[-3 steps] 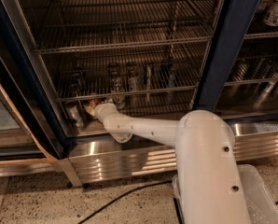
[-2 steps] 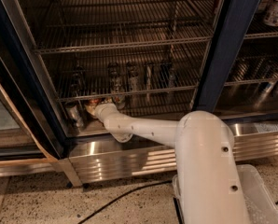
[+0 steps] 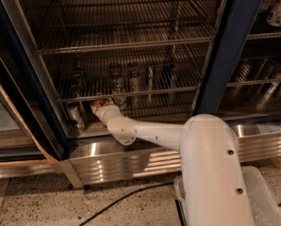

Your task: Pick coke can from bottom shelf of fridge

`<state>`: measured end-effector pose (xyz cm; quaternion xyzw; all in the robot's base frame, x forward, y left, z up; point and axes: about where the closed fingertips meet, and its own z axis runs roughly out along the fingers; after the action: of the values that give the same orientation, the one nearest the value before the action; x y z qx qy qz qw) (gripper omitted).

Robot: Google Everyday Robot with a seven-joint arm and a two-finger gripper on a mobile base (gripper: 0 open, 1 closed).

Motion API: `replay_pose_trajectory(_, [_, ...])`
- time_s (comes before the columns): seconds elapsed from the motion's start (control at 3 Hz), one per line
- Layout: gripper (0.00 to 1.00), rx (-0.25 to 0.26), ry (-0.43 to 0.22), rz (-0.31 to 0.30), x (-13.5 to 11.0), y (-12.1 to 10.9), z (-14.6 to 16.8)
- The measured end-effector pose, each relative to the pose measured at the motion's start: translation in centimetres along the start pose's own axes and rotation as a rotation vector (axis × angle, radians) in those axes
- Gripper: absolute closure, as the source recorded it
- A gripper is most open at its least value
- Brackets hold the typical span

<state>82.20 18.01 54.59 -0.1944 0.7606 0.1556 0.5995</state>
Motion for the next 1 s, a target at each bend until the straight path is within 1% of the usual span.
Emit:
replay_pose_trajectory(0.33, [1.00,0.000,0.000,0.000,0.0,0.0,0.0])
replay_pose_trajectory(0.67, [1.00,0.000,0.000,0.000,0.0,0.0,0.0])
replay_pose_trajectory(1.0, [1.00,-0.031,-0.004,0.000,-1.7,0.3,-1.1])
